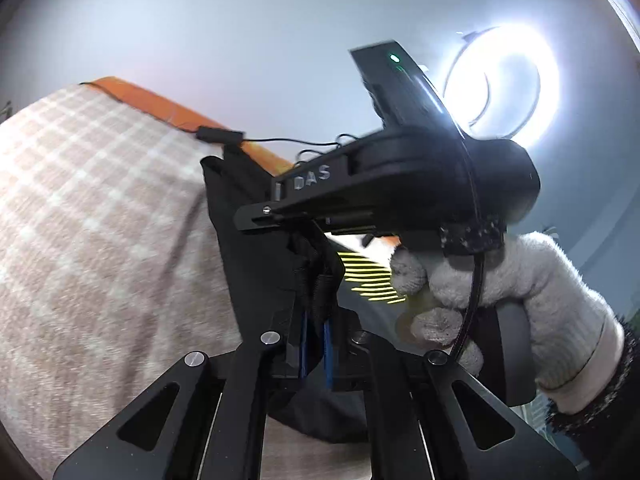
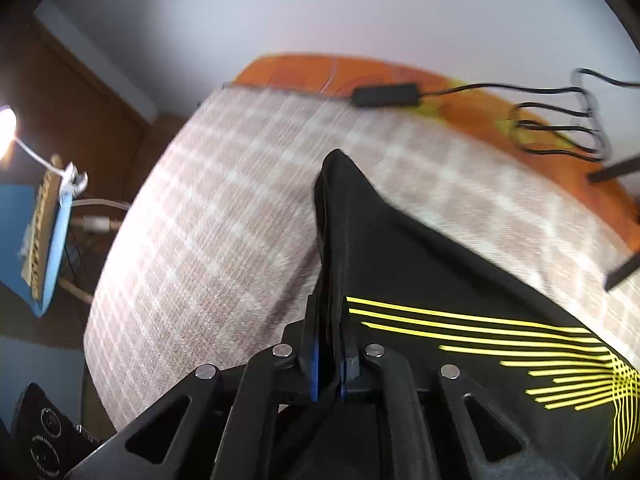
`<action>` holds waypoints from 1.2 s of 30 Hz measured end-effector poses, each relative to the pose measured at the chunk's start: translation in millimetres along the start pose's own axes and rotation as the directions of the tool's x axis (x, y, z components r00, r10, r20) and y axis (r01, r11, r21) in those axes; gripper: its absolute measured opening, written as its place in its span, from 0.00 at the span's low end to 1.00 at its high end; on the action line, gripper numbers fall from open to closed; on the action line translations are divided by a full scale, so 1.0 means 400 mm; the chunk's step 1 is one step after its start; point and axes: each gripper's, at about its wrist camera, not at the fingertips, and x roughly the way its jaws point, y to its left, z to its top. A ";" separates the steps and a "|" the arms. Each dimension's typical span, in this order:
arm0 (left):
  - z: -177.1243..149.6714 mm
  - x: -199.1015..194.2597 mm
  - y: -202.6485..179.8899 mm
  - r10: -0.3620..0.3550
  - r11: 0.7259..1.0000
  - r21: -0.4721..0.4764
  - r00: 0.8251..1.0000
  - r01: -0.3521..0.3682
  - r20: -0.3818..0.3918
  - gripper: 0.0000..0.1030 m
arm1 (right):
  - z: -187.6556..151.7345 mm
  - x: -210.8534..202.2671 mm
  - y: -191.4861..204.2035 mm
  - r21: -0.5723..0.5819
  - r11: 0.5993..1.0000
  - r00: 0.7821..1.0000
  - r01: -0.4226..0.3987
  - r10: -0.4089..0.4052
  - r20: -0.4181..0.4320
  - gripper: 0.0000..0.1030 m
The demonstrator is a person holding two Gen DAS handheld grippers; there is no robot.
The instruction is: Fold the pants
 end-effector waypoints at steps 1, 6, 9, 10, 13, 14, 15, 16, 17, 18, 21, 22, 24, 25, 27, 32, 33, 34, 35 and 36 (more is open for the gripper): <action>0.004 0.008 -0.011 -0.007 1.000 0.007 1.000 0.007 0.001 0.04 | -0.005 -0.022 -0.017 0.014 1.000 1.000 -0.007 0.007 0.023 0.04; 0.015 0.047 -0.090 -0.070 0.997 0.033 0.997 0.071 -0.008 0.04 | -0.036 -0.125 -0.098 0.054 0.998 0.993 -0.014 0.007 0.116 0.03; 0.016 0.081 -0.147 -0.105 0.992 0.073 0.994 0.107 -0.030 0.04 | -0.065 -0.195 -0.165 0.083 0.996 0.987 -0.014 0.000 0.159 0.03; 0.015 0.098 -0.173 -0.119 0.989 0.086 0.992 0.123 -0.042 0.04 | -0.077 -0.219 -0.191 0.094 0.996 0.985 -0.007 -0.009 0.174 0.03; 0.006 0.146 -0.237 -0.153 0.979 0.124 0.985 0.162 -0.080 0.04 | -0.122 -0.279 -0.261 0.131 0.991 0.979 0.000 -0.026 0.201 0.03; 0.000 0.146 -0.248 -0.161 0.976 0.136 0.983 0.172 -0.090 0.04 | -0.130 -0.288 -0.277 0.140 0.990 0.978 0.003 -0.032 0.206 0.03; -0.004 0.164 -0.266 -0.170 0.972 0.147 0.980 0.184 -0.104 0.04 | -0.144 -0.305 -0.304 0.155 0.988 0.976 0.005 -0.039 0.217 0.03; -0.014 0.176 -0.286 -0.179 0.968 0.158 0.977 0.196 -0.117 0.04 | -0.159 -0.320 -0.331 0.171 0.985 0.973 0.005 -0.044 0.225 0.03; -0.027 0.194 -0.308 -0.186 0.964 0.168 0.974 0.207 -0.131 0.04 | -0.163 -0.323 -0.345 0.181 0.984 0.972 0.004 -0.046 0.230 0.03; -0.034 0.212 -0.322 -0.192 0.960 0.177 0.971 0.216 -0.144 0.04 | -0.180 -0.336 -0.374 0.197 0.980 0.970 0.004 -0.051 0.237 0.03; -0.061 0.271 -0.385 -0.204 0.947 0.212 0.960 0.243 -0.192 0.04 | -0.229 -0.353 -0.438 0.229 0.973 0.967 0.016 -0.073 0.245 0.03; -0.075 0.294 -0.406 -0.208 0.941 0.224 0.955 0.255 -0.212 0.04 | -0.241 -0.355 -0.453 0.240 0.970 0.966 0.022 -0.082 0.244 0.03; -0.100 0.304 -0.457 -0.212 0.933 0.239 0.947 0.269 -0.240 0.04 | -0.285 -0.361 -0.512 0.280 0.960 0.965 0.024 -0.095 0.243 0.03; -0.111 0.327 -0.475 -0.214 0.929 0.244 0.942 0.278 -0.258 0.04 | -0.297 -0.362 -0.528 0.291 0.956 0.965 0.024 -0.098 0.243 0.03; -0.135 0.364 -0.501 -0.213 0.923 0.254 0.934 0.289 -0.287 0.04 | -0.335 -0.365 -0.580 0.325 0.946 0.964 0.021 -0.105 0.243 0.03; -0.195 0.423 -0.568 -0.210 0.903 0.284 0.909 0.321 -0.360 0.04 | -0.421 -0.359 -0.680 0.401 0.916 0.963 -0.010 -0.100 0.252 0.03; -0.207 0.430 -0.576 -0.207 0.898 0.295 0.906 0.326 -0.370 0.04 | -0.431 -0.361 -0.692 0.408 0.913 0.962 -0.013 -0.100 0.255 0.03; -0.221 0.442 -0.588 -0.199 0.891 0.312 0.901 0.329 -0.385 0.04 | -0.442 -0.362 -0.705 0.415 0.910 0.961 -0.017 -0.100 0.259 0.03; -0.233 0.451 -0.593 -0.193 0.888 0.318 0.897 0.333 -0.398 0.04 | -0.451 -0.362 -0.713 0.420 0.907 0.961 -0.026 -0.093 0.262 0.03; -0.244 0.458 -0.601 -0.191 0.885 0.317 0.887 0.341 -0.421 0.04 | -0.460 -0.363 -0.721 0.425 0.905 0.960 -0.032 -0.090 0.264 0.03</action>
